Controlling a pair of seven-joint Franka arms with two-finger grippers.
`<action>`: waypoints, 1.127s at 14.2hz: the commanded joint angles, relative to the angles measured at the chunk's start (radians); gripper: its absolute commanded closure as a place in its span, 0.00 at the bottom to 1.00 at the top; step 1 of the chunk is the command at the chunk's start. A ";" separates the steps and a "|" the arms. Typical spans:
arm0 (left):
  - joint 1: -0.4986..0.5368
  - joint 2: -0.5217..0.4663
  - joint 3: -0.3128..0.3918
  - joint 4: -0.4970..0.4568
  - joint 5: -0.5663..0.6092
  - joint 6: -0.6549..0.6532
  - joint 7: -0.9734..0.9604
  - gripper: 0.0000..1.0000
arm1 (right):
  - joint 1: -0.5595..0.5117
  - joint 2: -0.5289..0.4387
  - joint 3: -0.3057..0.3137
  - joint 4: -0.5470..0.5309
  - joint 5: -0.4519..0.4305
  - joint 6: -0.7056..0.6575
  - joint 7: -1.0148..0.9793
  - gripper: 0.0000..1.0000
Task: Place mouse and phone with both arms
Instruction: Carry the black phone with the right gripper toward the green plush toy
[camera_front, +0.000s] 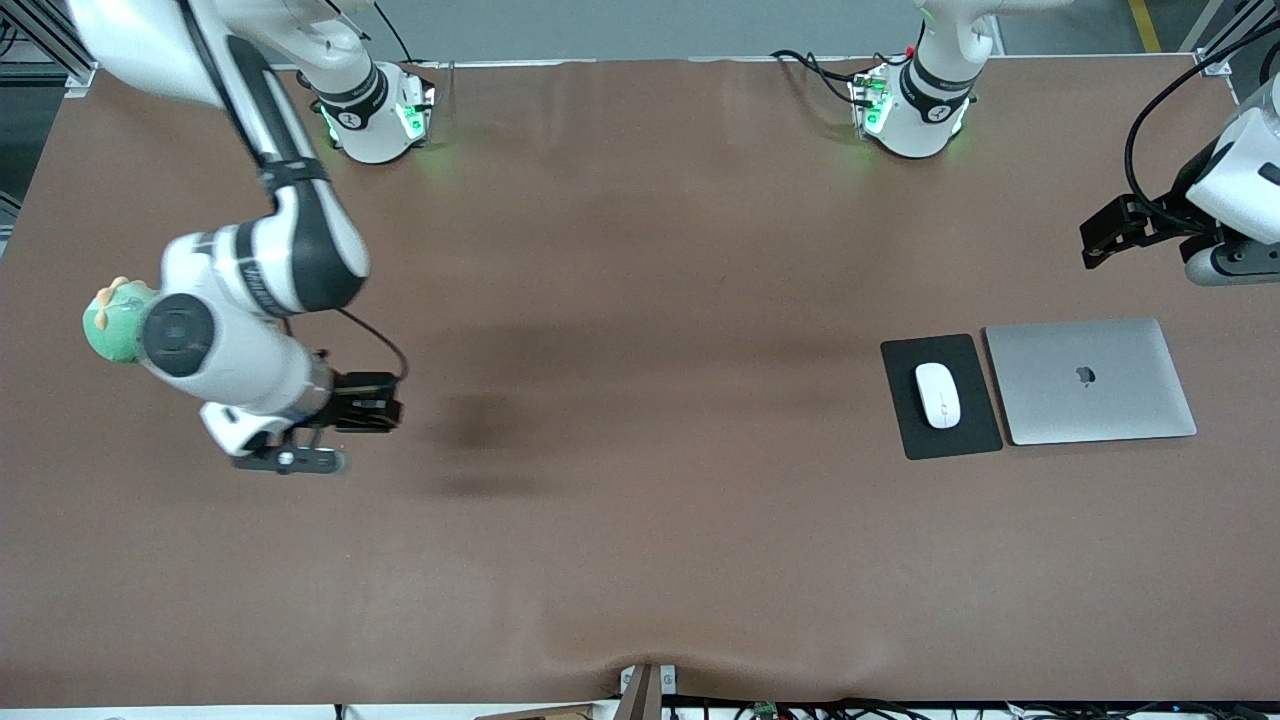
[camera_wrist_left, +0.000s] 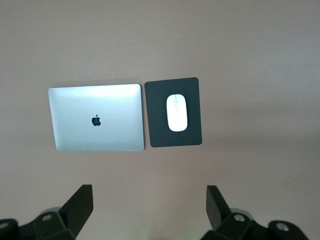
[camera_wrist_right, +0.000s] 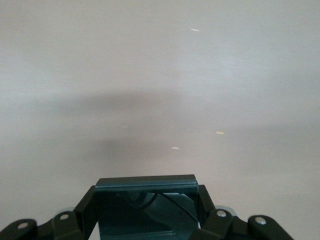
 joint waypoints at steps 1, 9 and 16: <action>0.002 -0.024 0.005 -0.022 -0.038 -0.002 0.010 0.00 | -0.120 -0.047 0.022 -0.060 0.019 -0.022 -0.117 0.92; 0.016 -0.039 0.010 -0.016 -0.050 -0.039 0.013 0.00 | -0.286 0.007 0.019 -0.081 -0.001 0.062 -0.330 0.97; 0.024 -0.050 0.010 -0.016 -0.049 -0.076 0.013 0.00 | -0.327 0.001 0.017 -0.386 -0.015 0.417 -0.352 1.00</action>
